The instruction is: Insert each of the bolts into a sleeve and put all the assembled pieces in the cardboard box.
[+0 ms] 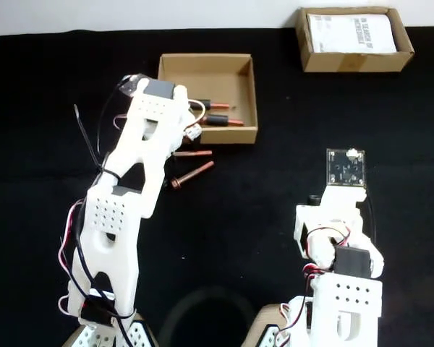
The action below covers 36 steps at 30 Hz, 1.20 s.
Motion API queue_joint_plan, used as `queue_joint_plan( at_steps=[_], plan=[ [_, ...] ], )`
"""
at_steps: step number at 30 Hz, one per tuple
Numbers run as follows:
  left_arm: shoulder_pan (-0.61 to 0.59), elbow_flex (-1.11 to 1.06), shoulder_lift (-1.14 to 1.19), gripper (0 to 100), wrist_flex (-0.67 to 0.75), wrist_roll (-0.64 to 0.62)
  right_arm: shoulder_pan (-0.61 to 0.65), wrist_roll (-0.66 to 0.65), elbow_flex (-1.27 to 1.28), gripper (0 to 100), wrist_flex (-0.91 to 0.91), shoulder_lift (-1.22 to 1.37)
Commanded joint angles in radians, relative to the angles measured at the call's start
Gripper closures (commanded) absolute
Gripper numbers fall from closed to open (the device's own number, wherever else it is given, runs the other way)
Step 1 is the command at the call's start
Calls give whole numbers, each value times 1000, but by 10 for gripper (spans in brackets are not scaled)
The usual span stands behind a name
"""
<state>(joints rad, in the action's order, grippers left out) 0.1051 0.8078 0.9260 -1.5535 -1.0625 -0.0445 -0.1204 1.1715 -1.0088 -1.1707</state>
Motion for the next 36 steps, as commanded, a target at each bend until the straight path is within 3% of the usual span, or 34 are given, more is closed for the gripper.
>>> queue_joint_plan(
  at_steps=[1,7,16,22,26,33,36],
  plan=[
    [-35,33,65,806,25,-12,8,-9,-13,991,13,-15],
    [-74,96,125,997,23,-8,8,-9,-13,991,13,-15],
    [-76,102,114,992,-2,-3,8,-8,-13,991,15,-16],
    [-33,231,114,992,-110,114,93,11,-2,991,58,-21],
    [18,426,114,992,-198,204,199,137,-4,991,110,-21],
    [50,860,113,992,-207,410,343,169,-2,991,205,-22],
    [65,846,36,992,-207,534,374,163,-7,991,206,-24]
  ],
)
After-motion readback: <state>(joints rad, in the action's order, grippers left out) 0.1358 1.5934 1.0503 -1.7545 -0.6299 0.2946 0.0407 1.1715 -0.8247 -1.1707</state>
